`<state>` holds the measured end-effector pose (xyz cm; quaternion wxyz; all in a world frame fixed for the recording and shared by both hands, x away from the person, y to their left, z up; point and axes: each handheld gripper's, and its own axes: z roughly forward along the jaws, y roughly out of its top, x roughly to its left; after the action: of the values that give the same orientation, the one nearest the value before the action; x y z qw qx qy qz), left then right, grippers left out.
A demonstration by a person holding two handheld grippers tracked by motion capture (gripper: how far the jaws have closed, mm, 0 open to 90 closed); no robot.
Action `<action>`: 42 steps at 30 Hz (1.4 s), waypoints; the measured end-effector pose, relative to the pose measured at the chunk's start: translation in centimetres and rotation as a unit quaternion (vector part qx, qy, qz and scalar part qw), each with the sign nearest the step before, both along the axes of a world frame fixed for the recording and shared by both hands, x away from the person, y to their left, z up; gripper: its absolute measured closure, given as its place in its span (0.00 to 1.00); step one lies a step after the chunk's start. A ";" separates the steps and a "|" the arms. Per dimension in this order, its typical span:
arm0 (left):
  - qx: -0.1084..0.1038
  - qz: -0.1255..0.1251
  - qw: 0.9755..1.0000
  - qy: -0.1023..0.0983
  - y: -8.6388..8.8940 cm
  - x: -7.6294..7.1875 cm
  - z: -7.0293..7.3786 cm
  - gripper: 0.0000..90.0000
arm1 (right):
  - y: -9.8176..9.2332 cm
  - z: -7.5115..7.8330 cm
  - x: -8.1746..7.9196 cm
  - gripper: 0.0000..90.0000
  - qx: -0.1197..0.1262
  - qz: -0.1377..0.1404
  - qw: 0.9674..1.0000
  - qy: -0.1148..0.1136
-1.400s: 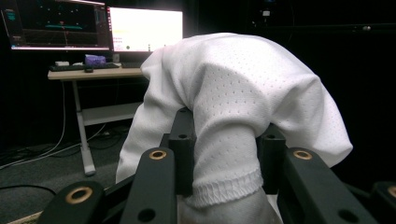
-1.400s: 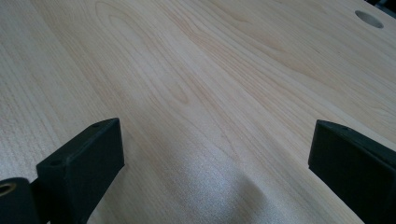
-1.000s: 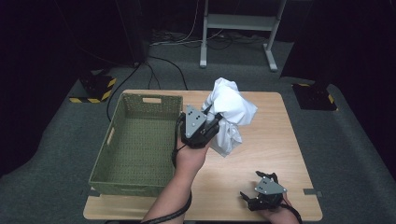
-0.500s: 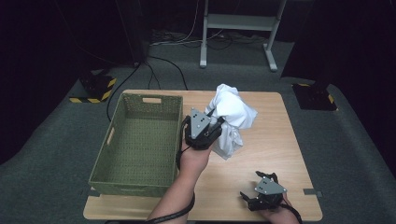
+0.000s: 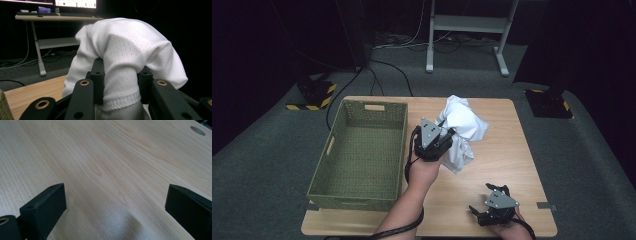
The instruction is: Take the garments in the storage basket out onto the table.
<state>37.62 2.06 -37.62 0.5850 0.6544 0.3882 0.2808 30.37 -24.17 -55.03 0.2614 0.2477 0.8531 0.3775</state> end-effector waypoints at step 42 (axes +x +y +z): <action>0.050 0.004 0.992 0.118 -2.2 2.7 -7.6 0.75 | 0.0 0.0 0.0 0.03 0.002 0.001 1.000 0.000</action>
<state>40.27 -0.10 -45.24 0.5002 0.7099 0.4426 0.2234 30.33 -24.19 -55.02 0.2607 0.2472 0.8527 0.3792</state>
